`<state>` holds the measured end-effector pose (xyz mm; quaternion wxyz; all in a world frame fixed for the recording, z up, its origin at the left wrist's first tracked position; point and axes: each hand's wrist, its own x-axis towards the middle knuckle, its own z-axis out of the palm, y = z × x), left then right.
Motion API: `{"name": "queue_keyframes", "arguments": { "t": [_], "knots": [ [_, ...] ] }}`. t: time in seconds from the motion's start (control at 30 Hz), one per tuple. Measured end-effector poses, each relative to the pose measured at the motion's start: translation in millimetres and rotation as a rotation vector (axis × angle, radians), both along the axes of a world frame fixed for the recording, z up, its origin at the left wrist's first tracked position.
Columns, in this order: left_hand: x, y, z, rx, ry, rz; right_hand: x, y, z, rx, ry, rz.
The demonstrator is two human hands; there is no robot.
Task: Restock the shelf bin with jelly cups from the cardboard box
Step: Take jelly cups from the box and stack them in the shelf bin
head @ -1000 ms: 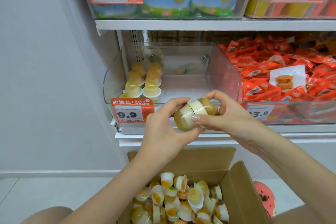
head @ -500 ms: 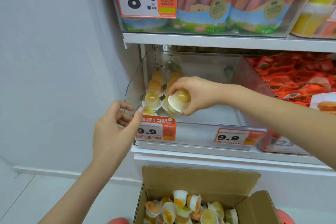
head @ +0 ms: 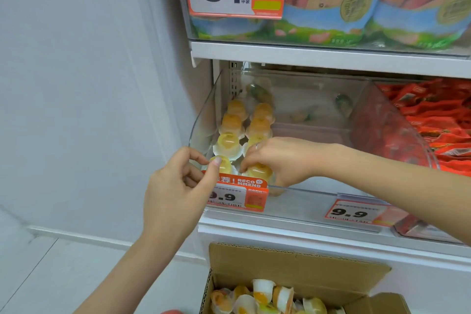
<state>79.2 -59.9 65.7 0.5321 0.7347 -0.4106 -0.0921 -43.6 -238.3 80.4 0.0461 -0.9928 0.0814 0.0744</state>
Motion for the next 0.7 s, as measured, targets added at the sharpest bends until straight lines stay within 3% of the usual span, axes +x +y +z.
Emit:
{"name": "queue_keyframes", "arguments": {
  "t": [0.7],
  "knots": [
    [1.8,1.2,-5.6,0.012,-0.074,-0.028,-2.0,-0.6,-1.5,0.099,0.041,-0.102]
  ]
}}
